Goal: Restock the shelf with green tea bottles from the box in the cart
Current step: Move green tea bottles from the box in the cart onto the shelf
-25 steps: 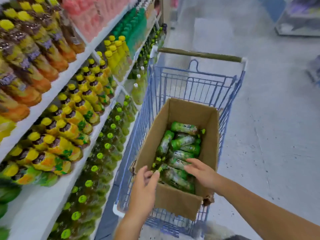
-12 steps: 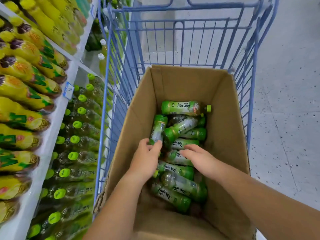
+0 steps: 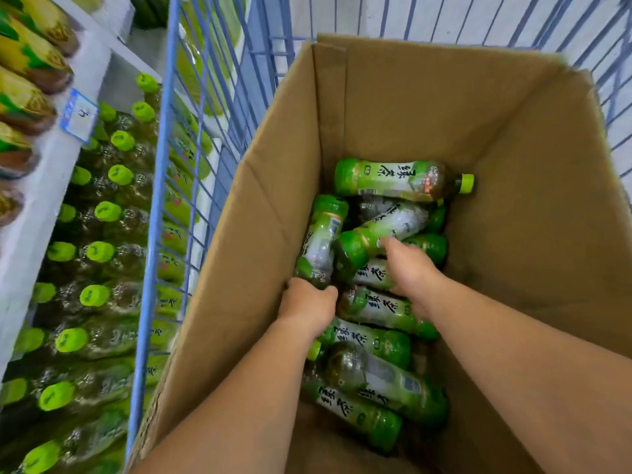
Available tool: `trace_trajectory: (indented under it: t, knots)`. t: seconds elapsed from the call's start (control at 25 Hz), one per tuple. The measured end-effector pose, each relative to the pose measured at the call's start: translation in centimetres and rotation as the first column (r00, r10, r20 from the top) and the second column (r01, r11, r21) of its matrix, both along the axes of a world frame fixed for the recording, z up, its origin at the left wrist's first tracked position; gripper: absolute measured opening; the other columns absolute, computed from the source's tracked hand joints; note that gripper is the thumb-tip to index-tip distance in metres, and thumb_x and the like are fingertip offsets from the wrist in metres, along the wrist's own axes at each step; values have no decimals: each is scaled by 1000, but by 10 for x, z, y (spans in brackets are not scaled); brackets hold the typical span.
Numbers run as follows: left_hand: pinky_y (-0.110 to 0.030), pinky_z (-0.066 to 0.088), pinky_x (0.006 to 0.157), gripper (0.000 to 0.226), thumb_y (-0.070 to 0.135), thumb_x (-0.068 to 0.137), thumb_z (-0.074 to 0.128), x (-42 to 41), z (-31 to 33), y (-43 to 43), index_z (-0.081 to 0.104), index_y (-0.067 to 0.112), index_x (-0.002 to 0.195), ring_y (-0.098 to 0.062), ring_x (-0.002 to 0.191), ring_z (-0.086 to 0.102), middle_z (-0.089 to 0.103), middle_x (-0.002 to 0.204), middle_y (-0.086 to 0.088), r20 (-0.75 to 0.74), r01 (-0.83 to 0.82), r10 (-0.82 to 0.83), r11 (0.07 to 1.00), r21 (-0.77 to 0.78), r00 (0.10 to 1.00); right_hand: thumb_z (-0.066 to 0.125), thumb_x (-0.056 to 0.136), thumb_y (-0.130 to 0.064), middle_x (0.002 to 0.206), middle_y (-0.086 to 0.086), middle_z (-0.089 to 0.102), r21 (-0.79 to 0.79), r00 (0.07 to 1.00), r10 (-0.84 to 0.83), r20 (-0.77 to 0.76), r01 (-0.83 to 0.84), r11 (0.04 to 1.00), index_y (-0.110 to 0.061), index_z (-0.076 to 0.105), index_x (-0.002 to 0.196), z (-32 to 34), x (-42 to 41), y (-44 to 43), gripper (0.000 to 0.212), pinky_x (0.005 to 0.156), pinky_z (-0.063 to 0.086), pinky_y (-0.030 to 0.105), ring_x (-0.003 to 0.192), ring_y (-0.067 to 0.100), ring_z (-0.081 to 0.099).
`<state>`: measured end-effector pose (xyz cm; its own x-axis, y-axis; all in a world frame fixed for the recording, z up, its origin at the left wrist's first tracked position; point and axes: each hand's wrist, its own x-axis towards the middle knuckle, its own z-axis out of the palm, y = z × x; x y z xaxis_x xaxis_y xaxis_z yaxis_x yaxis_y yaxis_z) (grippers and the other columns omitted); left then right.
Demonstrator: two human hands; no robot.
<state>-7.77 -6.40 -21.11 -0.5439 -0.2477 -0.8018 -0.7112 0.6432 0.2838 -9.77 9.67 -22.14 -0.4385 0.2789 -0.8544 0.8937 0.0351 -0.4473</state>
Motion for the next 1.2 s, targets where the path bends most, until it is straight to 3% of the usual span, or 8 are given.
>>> trace_trajectory:
  t: [0.12,0.28,0.44,0.6,0.76,0.92,1.08,1.2]
  knots:
    - [-44,46,102,60,30,92,69,-3,-24,9,32,4,131,-38,125,53,53,137,-18,-24,32,-35,994,-105,999,51,88,-59,132,11,57,-54,993,-118,28,119,991,-15,42,148,-23,-21,2,75,97,47,44,114,31,57]
    - [-40,46,97,51,18,94,66,9,-38,10,29,7,128,-34,122,56,57,130,-17,-84,237,-280,912,-335,956,67,87,-52,123,10,62,-126,971,-240,2,238,963,-15,50,135,-34,-41,-3,63,61,49,30,94,25,64]
    - [-40,44,100,70,19,91,69,6,-14,9,21,4,141,-35,126,53,53,136,-19,52,389,-394,862,-326,918,78,82,-36,119,12,65,-138,937,-350,-22,344,929,-13,50,130,-41,-40,-4,60,44,51,25,89,26,70]
    - [-37,43,103,79,18,91,67,-13,52,17,17,-2,148,-33,133,49,45,145,-19,234,536,-483,781,-321,844,80,78,-38,130,11,63,-79,928,-373,4,372,925,-11,47,135,-36,-25,-3,72,88,55,40,106,33,66]
    - [-31,46,98,54,19,96,60,-39,128,23,43,5,145,-28,131,53,51,145,-12,371,738,-638,587,-333,675,79,76,-45,133,10,60,20,944,-325,45,325,946,-11,50,141,-26,-1,4,78,98,49,39,115,34,60]
    - [-28,43,73,22,26,94,64,-60,182,27,64,10,108,-28,90,58,63,101,-9,322,809,-758,441,-388,567,80,65,-44,115,9,66,132,971,-230,63,220,966,-12,59,122,-23,21,2,69,94,56,43,102,34,65]
    - [-28,38,54,37,36,84,70,-80,158,35,54,7,68,-20,60,54,56,64,-4,164,752,-753,562,-344,637,83,73,-34,118,10,62,160,986,-154,62,143,977,-13,53,125,-27,42,2,64,95,54,44,105,34,63]
    - [-29,29,47,41,42,82,73,-91,108,34,47,13,68,-16,57,43,48,68,-3,-64,560,-600,775,-294,797,82,74,-37,115,9,64,190,988,-155,18,149,970,-16,53,122,-28,49,1,60,93,55,45,102,34,64]
